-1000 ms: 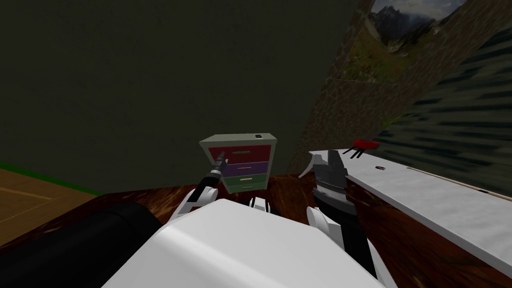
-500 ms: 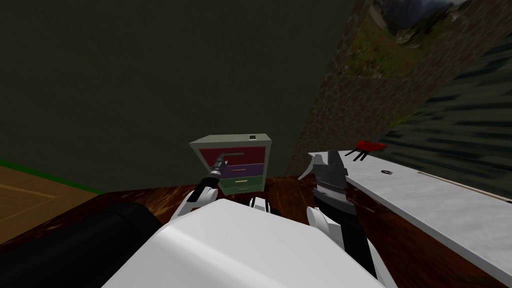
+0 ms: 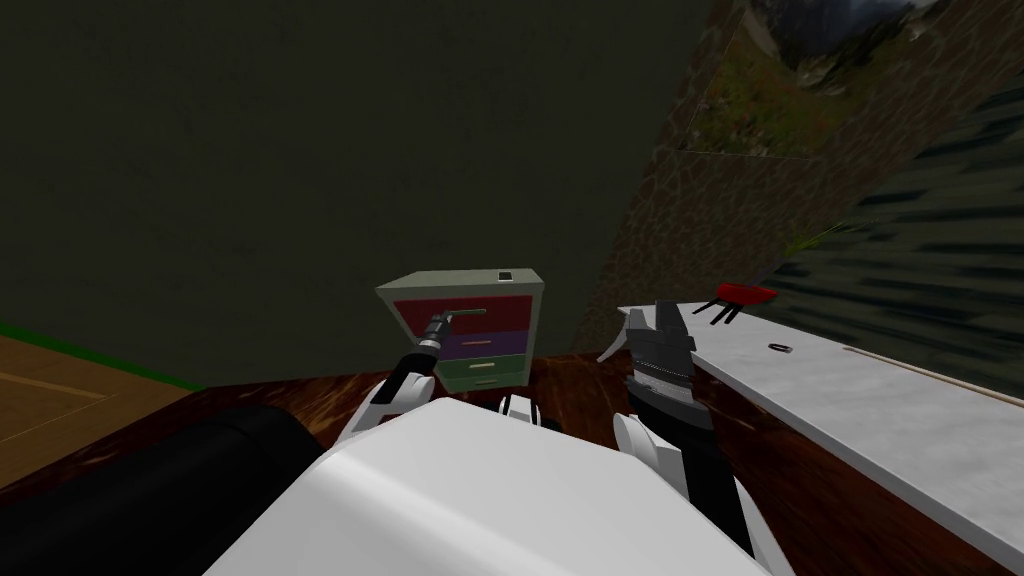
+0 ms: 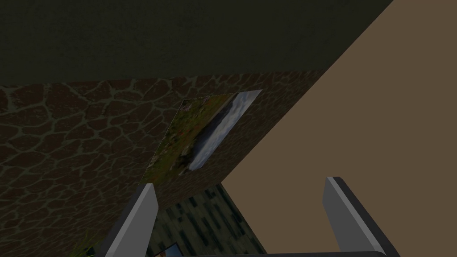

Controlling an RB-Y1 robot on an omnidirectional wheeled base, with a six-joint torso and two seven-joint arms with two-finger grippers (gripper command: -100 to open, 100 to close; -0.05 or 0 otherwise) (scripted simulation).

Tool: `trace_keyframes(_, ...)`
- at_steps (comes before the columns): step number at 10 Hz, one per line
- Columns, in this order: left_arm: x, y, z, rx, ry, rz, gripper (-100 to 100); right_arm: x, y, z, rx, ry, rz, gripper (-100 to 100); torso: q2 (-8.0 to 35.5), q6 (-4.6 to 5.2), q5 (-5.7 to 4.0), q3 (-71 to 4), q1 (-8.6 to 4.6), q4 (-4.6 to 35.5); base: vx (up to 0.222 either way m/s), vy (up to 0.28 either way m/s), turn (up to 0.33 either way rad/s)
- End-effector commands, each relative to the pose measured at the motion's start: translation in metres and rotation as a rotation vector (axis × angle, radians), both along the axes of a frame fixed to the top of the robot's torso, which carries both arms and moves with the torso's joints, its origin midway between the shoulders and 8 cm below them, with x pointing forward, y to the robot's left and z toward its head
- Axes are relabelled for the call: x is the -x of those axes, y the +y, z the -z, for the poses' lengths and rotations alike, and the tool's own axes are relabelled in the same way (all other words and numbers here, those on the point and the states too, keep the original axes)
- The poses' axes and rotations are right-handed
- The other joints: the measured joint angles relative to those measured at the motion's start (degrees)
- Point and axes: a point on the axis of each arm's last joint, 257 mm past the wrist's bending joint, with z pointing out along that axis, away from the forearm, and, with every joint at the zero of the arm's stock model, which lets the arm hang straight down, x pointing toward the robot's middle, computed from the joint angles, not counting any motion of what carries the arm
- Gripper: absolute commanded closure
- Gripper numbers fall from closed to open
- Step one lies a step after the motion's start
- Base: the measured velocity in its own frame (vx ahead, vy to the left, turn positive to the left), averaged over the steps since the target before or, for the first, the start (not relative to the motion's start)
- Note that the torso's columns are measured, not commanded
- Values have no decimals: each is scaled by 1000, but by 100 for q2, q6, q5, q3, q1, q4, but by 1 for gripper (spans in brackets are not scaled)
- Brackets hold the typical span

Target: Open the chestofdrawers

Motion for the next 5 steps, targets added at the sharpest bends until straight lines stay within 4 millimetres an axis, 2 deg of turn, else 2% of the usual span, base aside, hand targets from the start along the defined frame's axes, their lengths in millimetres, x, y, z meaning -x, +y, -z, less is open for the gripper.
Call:
trace_keyframes(1, 4, -2, 0, 1, 12, 3, 100, 0, 0, 0, 0, 0, 0, 0, -1, -5, -6, -9, 3, 6, -161, -74, 19)
trace_keyframes(3, 8, -3, 1, 3, 22, 6, 100, 0, 0, 0, 0, 0, 0, 0, -11, -1, -16, -15, -4, 11, -156, -52, 15)
trace_keyframes(5, 9, -4, 0, 2, 22, 8, 100, 0, 0, 0, 0, 0, 0, 0, -45, -2, -25, -40, 6, 16, -88, -31, 14)
